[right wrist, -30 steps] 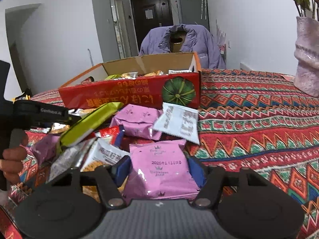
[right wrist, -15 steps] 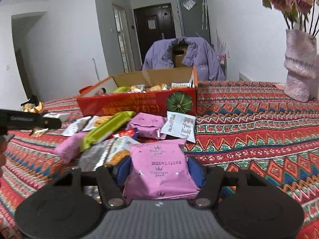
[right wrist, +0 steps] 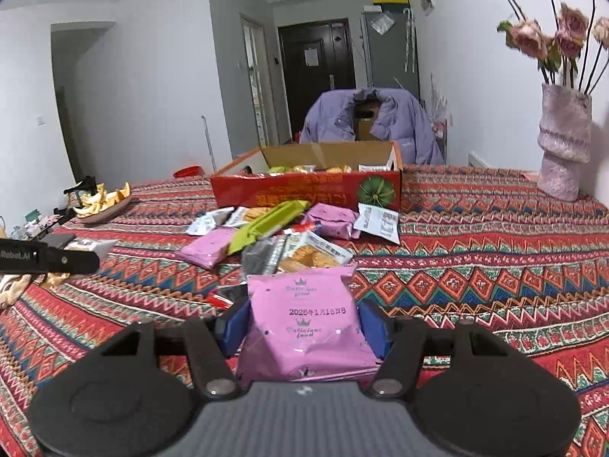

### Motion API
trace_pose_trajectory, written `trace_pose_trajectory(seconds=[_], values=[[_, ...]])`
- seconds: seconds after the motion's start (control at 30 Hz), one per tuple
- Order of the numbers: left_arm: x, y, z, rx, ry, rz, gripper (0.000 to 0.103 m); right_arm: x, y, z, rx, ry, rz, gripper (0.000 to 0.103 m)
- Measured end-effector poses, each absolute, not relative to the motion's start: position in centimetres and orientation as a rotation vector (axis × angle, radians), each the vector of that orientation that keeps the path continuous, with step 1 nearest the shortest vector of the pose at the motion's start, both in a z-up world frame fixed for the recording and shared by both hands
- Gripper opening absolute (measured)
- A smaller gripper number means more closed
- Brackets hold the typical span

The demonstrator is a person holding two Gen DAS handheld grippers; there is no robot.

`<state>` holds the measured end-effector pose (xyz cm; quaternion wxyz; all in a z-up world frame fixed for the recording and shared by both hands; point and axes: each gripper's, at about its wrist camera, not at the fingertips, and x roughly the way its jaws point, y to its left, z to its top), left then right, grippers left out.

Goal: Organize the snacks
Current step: 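Lift both packets and carry them over the open box with both tools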

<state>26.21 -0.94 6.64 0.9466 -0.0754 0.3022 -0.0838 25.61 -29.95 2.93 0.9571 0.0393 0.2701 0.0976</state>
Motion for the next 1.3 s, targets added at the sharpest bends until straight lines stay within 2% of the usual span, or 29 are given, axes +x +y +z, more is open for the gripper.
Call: trace_pose_trajectory(seconds=[0.17, 0.4, 0.63, 0.8, 1.03, 1.3], values=[[24.8, -0.7, 7.4, -0.153, 0.582, -0.186, 0.043, 24.7, -29.5, 3.8, 0.074, 0.527, 0.201, 0.061], [27.2, -0.4, 9.5, -0.142, 0.579, -0.238, 0.043, 26.1, -30.2, 6.4, 0.12, 0.508, 0.28, 0.061], [35.3, -2.2, 14.3, -0.072, 0.567, -0.309, 0.043, 33.7, -32.2, 12.9, 0.216, 0.481, 0.437, 0.061], [44.7, -3.7, 16.7, -0.113, 0.572, -0.295, 0.044, 43.7, -33.2, 15.7, 0.312, 0.504, 0.451, 0.061], [57.2, -7.1, 13.9, -0.155, 0.673, -0.286, 0.044, 58.7, -32.8, 11.2, 0.403, 0.62, 0.323, 0.061], [64.2, -10.4, 6.5, -0.121, 0.754, -0.295, 0.044, 67.3, -32.0, 0.9, 0.402, 0.781, 0.185, 0.061]])
